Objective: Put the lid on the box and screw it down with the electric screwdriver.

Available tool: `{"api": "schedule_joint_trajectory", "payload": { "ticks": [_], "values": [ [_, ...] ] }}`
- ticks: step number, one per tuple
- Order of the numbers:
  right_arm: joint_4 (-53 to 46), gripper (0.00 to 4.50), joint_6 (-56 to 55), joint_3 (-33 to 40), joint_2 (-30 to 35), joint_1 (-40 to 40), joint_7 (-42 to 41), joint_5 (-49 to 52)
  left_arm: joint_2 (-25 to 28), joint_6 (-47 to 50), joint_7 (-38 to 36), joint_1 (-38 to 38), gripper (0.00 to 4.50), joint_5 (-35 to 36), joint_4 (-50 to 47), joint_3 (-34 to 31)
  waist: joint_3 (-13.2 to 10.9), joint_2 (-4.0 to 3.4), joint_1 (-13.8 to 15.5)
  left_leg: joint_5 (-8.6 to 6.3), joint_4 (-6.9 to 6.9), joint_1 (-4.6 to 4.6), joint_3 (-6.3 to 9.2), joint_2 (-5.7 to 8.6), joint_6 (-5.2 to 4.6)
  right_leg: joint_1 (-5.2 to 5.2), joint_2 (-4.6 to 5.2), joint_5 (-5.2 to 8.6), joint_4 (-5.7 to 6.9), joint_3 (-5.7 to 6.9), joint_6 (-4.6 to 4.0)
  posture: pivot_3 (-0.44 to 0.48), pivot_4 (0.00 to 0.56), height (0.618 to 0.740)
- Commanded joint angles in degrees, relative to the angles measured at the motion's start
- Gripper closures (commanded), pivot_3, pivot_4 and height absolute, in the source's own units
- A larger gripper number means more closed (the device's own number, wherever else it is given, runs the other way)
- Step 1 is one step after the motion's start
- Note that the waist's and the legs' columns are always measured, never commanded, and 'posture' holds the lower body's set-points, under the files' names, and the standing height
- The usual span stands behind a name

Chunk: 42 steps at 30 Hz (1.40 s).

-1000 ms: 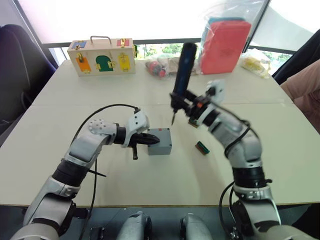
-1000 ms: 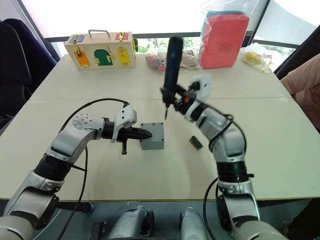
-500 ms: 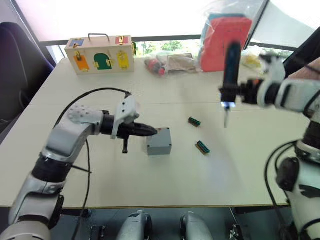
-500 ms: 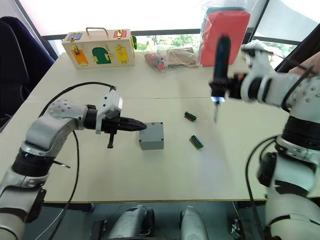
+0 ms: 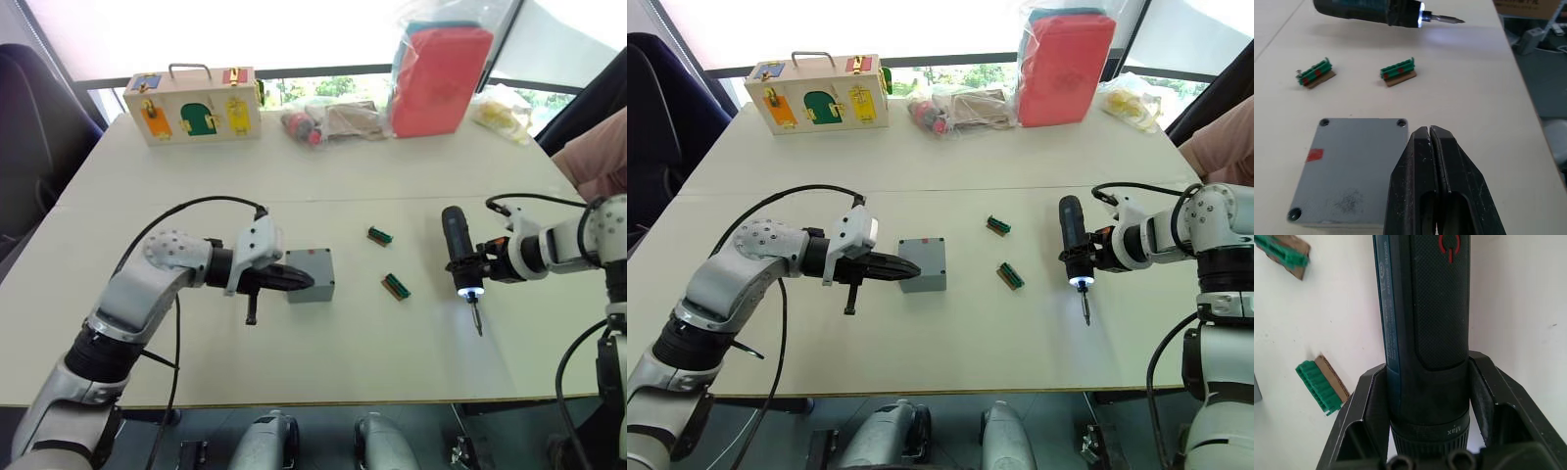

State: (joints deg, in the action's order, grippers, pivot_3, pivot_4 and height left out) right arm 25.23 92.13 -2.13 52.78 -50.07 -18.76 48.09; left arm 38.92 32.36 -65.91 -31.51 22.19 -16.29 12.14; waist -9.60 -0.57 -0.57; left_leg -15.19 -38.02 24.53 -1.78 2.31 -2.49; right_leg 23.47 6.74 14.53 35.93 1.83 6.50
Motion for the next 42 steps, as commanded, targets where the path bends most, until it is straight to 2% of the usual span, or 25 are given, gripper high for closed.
{"api": "schedule_joint_trajectory", "payload": {
  "ticks": [1,4,6,7,9,11,12,16,18,20,25,31,35,42],
  "values": [
    [-1.11,2.66,0.36,-1.26,1.37,-1.55,-2.91,-2.86,1.14,0.18,0.45,0.44,4.50,1.03,-3.03,-1.86,-0.03,0.06,0.00,0.00,-0.01,0.00,0.00,0.01,0.00,0.00,0.00,0.00,0.00,0.00,0.00,0.000,0.150,0.740],
    [-2.33,2.66,0.36,-2.85,1.19,-0.88,-4.85,-4.59,1.66,0.06,0.50,0.78,4.50,1.28,-3.28,-2.03,-0.06,0.09,-0.05,0.00,-0.04,0.00,0.00,0.03,0.00,-0.01,0.00,0.00,0.01,0.02,0.00,0.000,0.150,0.740],
    [-3.30,1.67,0.02,-3.26,0.90,-0.32,-5.16,-6.44,1.78,-0.24,0.62,0.64,4.50,1.25,-2.81,-2.16,-0.06,0.09,-0.06,0.00,-0.04,-0.01,0.00,0.02,0.00,-0.01,-0.02,0.00,0.02,0.03,0.00,0.000,0.150,0.740],
    [-3.59,1.49,-0.16,-3.28,0.80,0.04,-5.60,-7.11,1.77,-0.46,0.81,0.59,4.50,1.17,-2.38,-2.36,-0.06,0.09,-0.05,0.00,-0.04,-0.01,0.00,0.02,0.00,0.00,-0.03,0.00,0.03,0.03,0.01,0.000,0.150,0.740],
    [-4.04,0.73,-0.68,-2.94,0.60,0.48,-6.30,-8.32,1.83,-0.85,1.37,0.38,4.50,0.98,-1.17,-3.06,-0.06,0.10,0.02,0.00,-0.04,-0.01,0.01,0.02,0.00,-0.01,-0.04,0.00,0.04,0.04,0.01,0.000,0.150,0.740],
    [-4.84,0.18,-2.18,-2.29,0.47,0.50,-6.84,-9.65,1.83,-1.21,2.19,-0.15,4.50,0.87,0.76,-4.16,-0.06,0.11,0.01,0.00,-0.07,-0.02,0.01,0.02,0.00,-0.03,-0.04,0.00,0.05,0.05,0.01,0.000,0.150,0.740],
    [-6.00,0.01,-3.78,-2.46,0.72,0.62,-7.34,-10.38,1.69,-1.17,2.60,-0.39,4.50,1.14,1.72,-4.92,-0.06,0.11,0.00,0.00,-0.08,-0.03,0.01,0.02,0.00,-0.04,-0.05,0.00,0.06,0.05,0.01,0.000,0.150,0.740],
    [-11.67,0.01,-13.52,-0.11,0.57,-0.43,-11.86,-11.42,0.65,0.09,5.77,-1.75,4.50,2.86,5.65,-9.68,-0.09,0.12,-0.06,0.00,-0.09,-0.03,0.01,0.02,0.00,-0.02,-0.09,0.00,0.08,0.06,0.03,0.000,0.150,0.740],
    [-20.28,0.01,-22.19,-1.66,2.02,0.25,-19.55,-11.55,0.67,-0.30,9.08,-2.80,4.50,1.24,9.22,-11.52,-0.12,0.15,-0.16,0.00,-0.09,-0.02,0.01,0.02,0.00,0.01,-0.12,0.00,0.10,0.06,0.06,0.000,0.150,0.740],
    [-28.53,0.01,-25.82,-4.86,3.52,2.32,-24.53,-12.05,1.38,-1.85,10.73,-2.61,4.50,-1.57,11.83,-10.83,-0.13,0.14,-0.25,0.00,-0.09,-0.03,0.02,0.00,0.00,0.03,-0.19,0.00,0.11,0.05,0.09,0.000,0.150,0.740],
    [-42.95,0.01,-31.89,-9.82,-0.59,10.37,-25.96,-13.81,0.28,-3.44,10.38,0.58,4.50,-4.39,14.40,-6.99,-0.02,0.50,-0.08,0.01,-0.08,-0.11,0.06,-0.08,0.02,-0.07,-0.27,0.02,0.10,0.05,0.11,0.000,0.150,0.740],
    [-44.88,0.01,-38.49,-16.76,-5.78,13.92,-23.77,-21.97,0.42,-4.56,8.60,2.24,4.50,-6.97,14.45,-3.42,-0.08,0.54,0.58,0.01,-0.19,-0.05,0.06,0.06,0.04,-0.04,0.00,-0.02,0.15,0.05,0.12,0.000,0.150,0.740],
    [-45.05,0.01,-38.18,-17.32,-9.39,13.87,-24.12,-22.53,0.00,-4.10,8.05,2.23,4.50,-7.29,13.68,-2.86,-0.09,0.54,0.87,0.03,-0.15,-0.06,0.09,0.04,0.10,-0.01,0.03,-0.02,0.14,0.04,0.11,0.000,0.150,0.740],
    [-45.55,0.01,-37.70,-19.83,-10.99,14.69,-25.68,-24.57,-1.59,-5.78,8.53,1.99,4.50,-9.32,14.72,-0.66,-0.08,0.54,1.22,0.08,-0.15,-0.06,0.12,0.04,0.18,-0.03,0.04,-0.03,0.15,0.05,0.09,0.000,0.150,0.740]
  ]
}}
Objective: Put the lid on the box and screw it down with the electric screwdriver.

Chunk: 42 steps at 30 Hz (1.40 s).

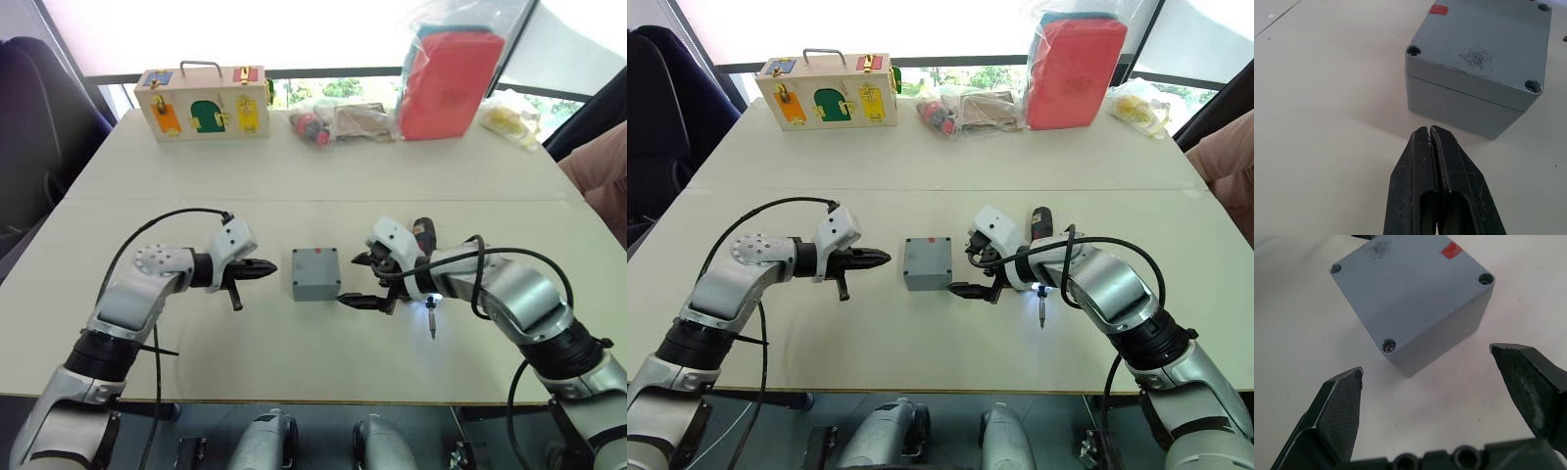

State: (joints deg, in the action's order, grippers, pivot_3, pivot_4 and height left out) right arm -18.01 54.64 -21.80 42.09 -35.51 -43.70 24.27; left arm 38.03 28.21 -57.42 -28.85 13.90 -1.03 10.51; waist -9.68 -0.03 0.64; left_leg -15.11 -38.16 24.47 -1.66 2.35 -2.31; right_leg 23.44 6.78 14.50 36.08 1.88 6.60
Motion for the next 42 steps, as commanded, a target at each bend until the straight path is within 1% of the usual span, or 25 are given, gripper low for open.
{"api": "schedule_joint_trajectory", "payload": {
  "ticks": [1,6,11,14,16,18,21,23,25,28,31,35,38,42],
  "values": [
    [-2.51,0.01,0.09,-0.29,-0.46,0.26,-0.93,-0.82,-1.18,-2.03,0.18,-0.96,4.50,-1.38,-0.02,1.11,0.00,0.00,0.03,0.00,0.00,0.00,0.00,0.00,0.00,0.00,0.00,0.00,0.00,0.00,0.00,0.000,0.150,0.740],
    [-5.75,0.01,3.12,-0.32,-2.27,0.93,-1.85,1.18,-5.37,-4.59,-0.02,-4.40,4.50,-2.37,4.62,2.69,0.00,0.00,0.08,0.00,-0.01,0.00,0.00,0.00,-0.01,-0.01,-0.02,0.00,0.01,0.02,0.00,0.000,0.150,0.740],
    [-9.55,0.01,7.31,0.85,-5.13,1.45,-1.50,3.82,-9.09,-9.46,-0.01,-9.26,4.50,-5.10,13.14,3.41,0.01,0.02,0.02,0.00,-0.02,0.00,0.01,0.02,-0.02,-0.02,-0.11,0.00,0.02,0.08,0.01,0.000,0.150,0.740],
    [-11.44,0.01,9.62,2.02,-5.59,1.80,-0.85,4.89,-9.68,-11.47,0.04,-11.19,4.50,-6.75,16.64,3.37,0.01,0.03,0.02,0.00,-0.02,0.01,0.01,0.02,-0.02,-0.01,-0.14,0.00,0.03,0.08,0.01,0.000,0.150,0.740],
    [-12.84,0.01,10.53,3.52,-3.84,1.90,-0.68,5.07,-8.56,-12.21,-0.38,-11.85,4.50,-7.51,17.84,2.79,0.01,0.03,0.01,0.00,-0.03,0.01,0.01,0.02,-0.03,-0.01,-0.14,-0.01,0.03,0.08,0.01,0.000,0.150,0.740],
    [-13.27,0.01,10.55,4.77,-1.93,1.75,-0.79,4.74,-7.21,-11.99,-1.02,-11.73,4.50,-7.54,17.46,2.06,0.01,0.03,-0.01,0.00,-0.03,0.00,0.01,0.02,-0.03,-0.01,-0.15,-0.01,0.03,0.08,0.01,0.000,0.150,0.740],
    [-10.51,0.01,4.54,2.67,3.87,1.20,-1.25,-1.51,-2.10,-9.93,-3.78,-8.66,4.50,-7.53,11.82,1.84,0.00,0.03,-0.10,0.00,-0.03,0.00,0.01,0.02,-0.03,-0.01,-0.15,0.00,0.03,0.08,0.01,0.000,0.150,0.740],
    [-7.04,0.01,1.33,1.61,4.12,0.72,-1.01,-3.87,0.18,-7.88,-5.34,-6.05,4.50,-6.28,7.32,1.83,0.01,0.02,-0.47,0.00,-0.02,0.00,0.00,0.02,-0.03,0.01,-0.14,0.00,0.02,0.07,0.01,0.000,0.150,0.740],
    [-3.24,0.01,-1.92,0.34,2.94,0.11,-0.96,-6.22,0.85,-5.37,-6.04,-3.85,4.50,-4.45,3.30,1.52,0.01,0.02,-0.41,0.00,0.00,-0.02,0.00,0.01,-0.02,0.00,-0.13,0.00,0.02,0.05,0.01,0.000,0.150,0.740],
    [2.83,0.01,-6.97,-2.36,0.12,-1.21,-0.64,-10.51,0.32,-1.87,-6.54,-1.31,4.50,-2.62,-0.93,1.45,0.01,0.03,-0.34,0.01,0.00,-0.02,0.00,0.00,-0.02,-0.01,-0.13,0.00,0.03,0.05,0.01,0.000,0.150,0.740],
    [6.30,0.01,-12.15,-5.26,-1.70,-2.39,-1.50,-14.53,-1.66,-0.09,-4.17,-0.29,4.50,-2.94,-2.60,2.19,0.01,0.03,-0.06,0.01,-0.03,-0.01,0.00,0.00,-0.02,-0.02,-0.15,0.00,0.04,0.06,0.01,0.000,0.150,0.740],
    [2.69,0.01,-11.71,-5.01,-2.90,-0.95,-6.44,-11.78,-3.88,1.07,-1.97,-0.35,4.50,-3.49,-3.21,2.71,0.01,0.05,-0.02,0.01,-0.06,-0.01,0.00,0.03,-0.03,-0.06,-0.18,0.00,0.04,0.08,0.01,0.000,0.150,0.740],
    [-1.51,0.01,-9.10,-3.44,-3.06,0.75,-8.30,-9.12,-4.53,0.82,-1.31,-0.40,4.50,-3.75,-3.11,2.88,0.01,0.05,-0.02,0.01,-0.06,-0.01,0.00,0.01,-0.04,-0.06,-0.21,0.00,0.05,0.08,0.01,0.000,0.150,0.740],
    [-5.46,0.01,-6.40,-3.22,-2.39,2.06,-9.25,-8.70,-4.93,-0.02,-1.21,-1.28,4.50,-4.02,-1.80,3.01,0.01,0.05,-0.01,0.01,-0.06,-0.02,0.02,0.00,-0.03,-0.06,-0.23,0.00,0.05,0.08,0.01,0.000,0.150,0.740]
  ]
}}
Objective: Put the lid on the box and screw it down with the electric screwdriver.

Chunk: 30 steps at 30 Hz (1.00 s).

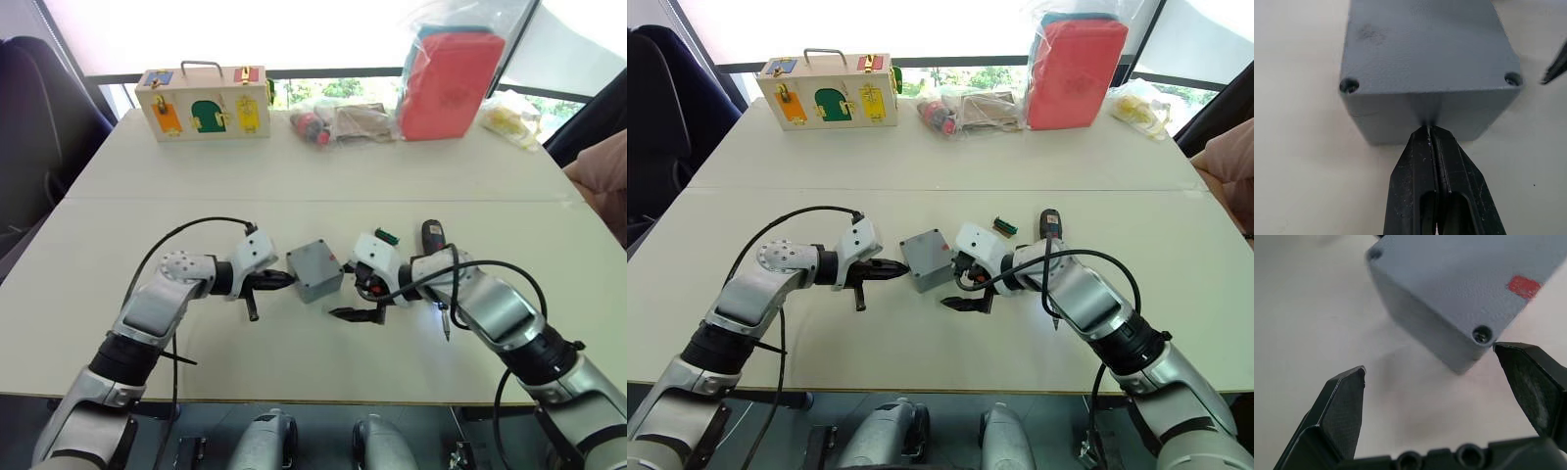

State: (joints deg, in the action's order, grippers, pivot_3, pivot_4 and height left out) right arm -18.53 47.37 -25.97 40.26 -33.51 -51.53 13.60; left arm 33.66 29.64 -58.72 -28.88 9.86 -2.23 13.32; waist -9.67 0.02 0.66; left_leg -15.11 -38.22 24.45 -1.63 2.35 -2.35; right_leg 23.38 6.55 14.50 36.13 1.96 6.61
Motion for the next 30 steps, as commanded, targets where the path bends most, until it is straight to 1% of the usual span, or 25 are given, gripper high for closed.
{"api": "schedule_joint_trajectory", "payload": {
  "ticks": [1,12,15,18,21,23,27,30],
  "values": [
    [-5.32,0.01,1.31,0.98,-0.64,0.27,-1.20,1.90,-0.57,-1.69,-0.05,-1.39,4.50,-0.02,-0.35,0.20,0.00,0.00,-0.04,0.00,0.00,0.00,0.00,0.00,0.00,0.00,0.00,0.00,0.00,0.00,0.00,0.000,0.150,0.740],
    [-7.33,0.01,3.59,1.81,-1.23,1.08,0.27,1.23,-0.08,-3.25,-1.22,-1.94,4.50,-0.27,1.34,-0.08,0.00,0.00,-0.03,0.01,0.00,-0.01,0.00,-0.01,0.02,0.00,0.00,0.00,0.00,0.00,0.00,0.000,0.150,0.740],
    [-8.34,0.01,4.96,5.90,1.21,0.80,0.33,2.02,1.47,-2.14,-2.26,-2.01,4.50,1.06,0.19,-1.88,0.00,0.00,0.00,0.01,0.00,-0.01,0.00,-0.01,0.02,0.01,0.01,0.00,0.00,-0.01,0.00,0.000,0.150,0.740],
    [-7.24,0.01,6.00,13.12,3.48,0.26,0.11,4.33,3.34,0.35,-3.74,-2.64,4.50,4.60,-1.87,-5.42,0.00,0.00,0.02,0.01,0.00,-0.01,0.00,-0.01,0.02,0.01,0.02,0.00,-0.01,-0.01,0.00,0.000,0.150,0.740],
    [-1.96,0.01,5.12,20.40,1.20,-1.54,2.33,6.78,3.17,3.83,-3.40,-4.84,4.50,9.41,-3.26,-9.46,-0.01,0.01,0.01,0.00,0.00,-0.01,0.02,-0.01,0.02,0.00,0.06,0.00,-0.01,0.00,0.00,0.000,0.150,0.740],
    [3.17,0.01,2.91,21.98,-0.61,-3.05,4.39,5.87,2.73,5.34,-3.14,-6.41,4.50,11.48,-3.76,-10.70,0.00,0.02,0.02,0.01,0.00,-0.01,0.03,-0.01,0.04,0.00,0.06,0.00,0.00,0.00,0.00,0.000,0.150,0.740],
    [16.10,0.01,-5.60,20.21,-4.98,-6.80,10.33,-0.43,2.12,5.51,-2.89,-8.71,4.50,12.05,-3.53,-9.98,0.00,0.01,-0.16,0.21,0.02,-0.03,-0.01,0.00,0.37,-0.02,0.01,0.00,-0.01,-0.01,0.00,0.000,0.150,0.740],
    [22.62,0.01,-7.27,18.91,-7.18,-9.06,11.97,-2.69,1.80,4.79,-2.32,-9.96,4.50,11.58,-2.80,-9.49,0.00,0.01,-0.36,0.24,0.04,-0.02,-0.03,0.00,0.42,0.00,-0.03,0.00,0.00,-0.01,0.00,0.000,0.150,0.740]
  ]
}}
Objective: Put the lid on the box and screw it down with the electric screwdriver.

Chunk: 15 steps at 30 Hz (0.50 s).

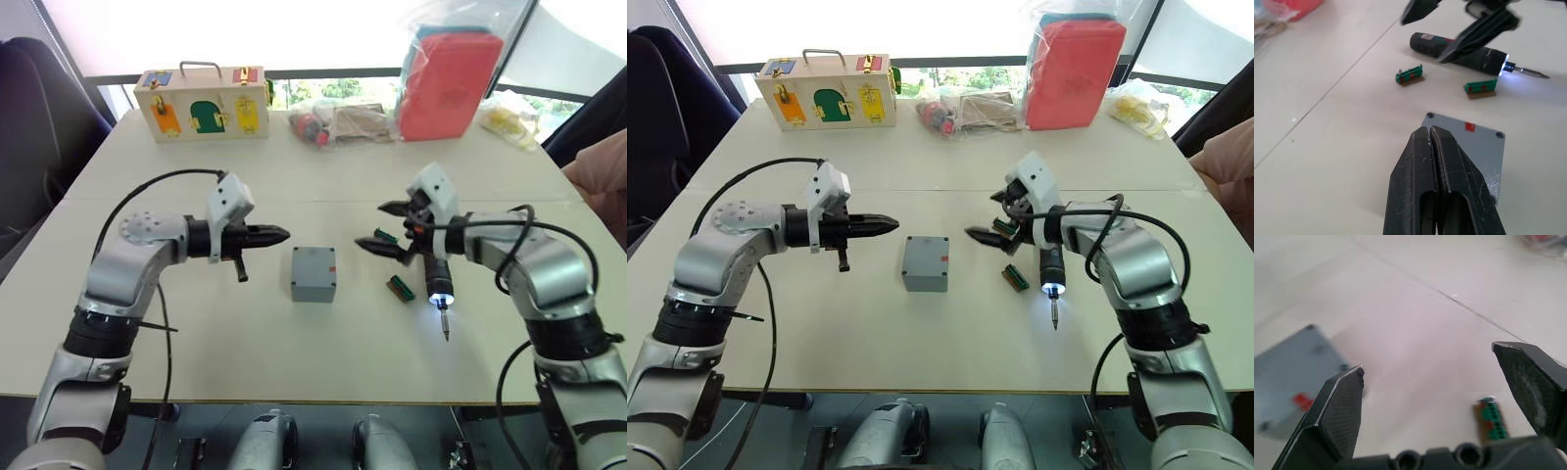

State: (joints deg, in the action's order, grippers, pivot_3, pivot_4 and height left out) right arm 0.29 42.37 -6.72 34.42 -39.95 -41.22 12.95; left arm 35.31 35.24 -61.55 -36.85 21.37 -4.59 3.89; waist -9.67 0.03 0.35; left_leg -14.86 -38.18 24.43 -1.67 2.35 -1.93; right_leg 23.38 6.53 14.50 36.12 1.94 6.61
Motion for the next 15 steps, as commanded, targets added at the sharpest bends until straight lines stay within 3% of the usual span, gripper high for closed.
{"api": "schedule_joint_trajectory", "payload": {
  "ticks": [1,2,5,9,15],
  "values": [
    [5.24,0.01,-2.03,-0.25,-2.05,-3.06,2.09,-2.22,0.14,-0.82,0.65,-2.10,4.50,0.11,-0.63,-0.04,0.00,0.00,-0.06,0.00,0.00,0.00,0.00,0.00,0.00,0.00,-0.01,0.00,0.00,0.00,0.00,0.000,0.150,0.740],
    [6.82,0.01,-1.33,-0.14,-2.71,-3.51,2.75,-2.45,0.12,-0.73,0.76,-2.15,4.50,0.17,-0.93,0.03,0.00,0.00,-0.08,0.00,0.00,0.01,0.00,0.00,0.00,0.00,-0.01,0.00,0.01,0.00,0.00,0.000,0.150,0.740],
    [10.73,0.68,1.49,1.50,-4.99,-4.17,6.02,-2.55,0.38,0.02,1.01,-1.38,4.50,0.61,-3.27,0.42,0.00,0.00,-0.14,0.00,0.00,0.01,0.00,-0.01,0.00,0.00,-0.02,0.00,0.01,-0.01,0.00,0.000,0.150,0.740],
    [11.90,2.09,2.74,2.80,-7.35,-3.18,9.41,-2.89,0.87,0.56,1.72,0.61,4.50,0.48,-5.18,0.84,0.00,0.00,-0.18,0.00,0.00,0.00,0.00,-0.01,0.00,0.00,-0.02,0.00,0.02,-0.04,0.00,0.000,0.150,0.740],
    [11.01,2.09,2.56,3.29,-8.90,-1.83,12.60,-3.57,1.11,1.15,2.50,1.57,4.50,1.13,-6.42,1.16,0.00,0.00,-0.20,0.01,0.00,0.00,0.01,-0.02,0.01,0.01,-0.04,0.00,0.04,-0.04,0.00,0.000,0.150,0.740]
  ]
}}
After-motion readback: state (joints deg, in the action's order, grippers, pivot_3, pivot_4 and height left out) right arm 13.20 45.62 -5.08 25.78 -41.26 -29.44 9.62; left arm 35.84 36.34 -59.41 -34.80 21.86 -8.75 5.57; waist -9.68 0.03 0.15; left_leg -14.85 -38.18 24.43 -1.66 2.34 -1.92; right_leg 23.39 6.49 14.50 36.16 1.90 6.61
